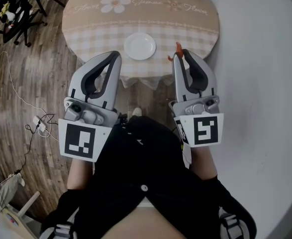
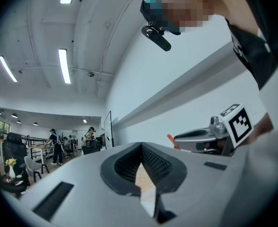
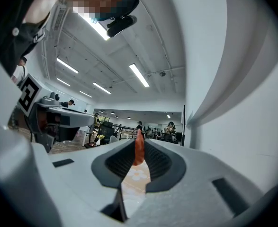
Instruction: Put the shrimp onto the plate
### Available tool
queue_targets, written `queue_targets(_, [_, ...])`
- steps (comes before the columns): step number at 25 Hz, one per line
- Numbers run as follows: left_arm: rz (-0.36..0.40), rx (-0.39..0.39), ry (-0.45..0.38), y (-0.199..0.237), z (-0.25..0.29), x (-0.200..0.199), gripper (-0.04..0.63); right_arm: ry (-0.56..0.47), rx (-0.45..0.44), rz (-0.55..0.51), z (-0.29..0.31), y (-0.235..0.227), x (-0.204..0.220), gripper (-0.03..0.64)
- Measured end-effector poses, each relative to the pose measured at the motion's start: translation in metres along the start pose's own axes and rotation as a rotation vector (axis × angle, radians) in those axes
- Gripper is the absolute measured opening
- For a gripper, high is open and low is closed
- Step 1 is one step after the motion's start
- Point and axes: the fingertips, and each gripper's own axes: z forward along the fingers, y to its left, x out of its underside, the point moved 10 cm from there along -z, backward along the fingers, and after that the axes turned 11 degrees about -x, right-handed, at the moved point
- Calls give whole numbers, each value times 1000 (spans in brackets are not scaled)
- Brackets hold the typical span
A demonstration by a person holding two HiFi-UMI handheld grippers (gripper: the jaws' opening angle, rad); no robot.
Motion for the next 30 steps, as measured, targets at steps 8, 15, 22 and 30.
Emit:
queue_targets(8, [8,3,0,-5,15,-3,3,1,10,12,-1,-14,4,49])
queue_targets(15, [14,29,-5,-8,23,-6,3,2,42,15,-7,-18,4,49])
queue_targets(22, [22,66,-19,-1,32,-9,3,18,85,19,-8,-18,3,49])
queue_targets(30, [14,93,-20,23,42,-4,3,43,98,8,14,-12,2,49])
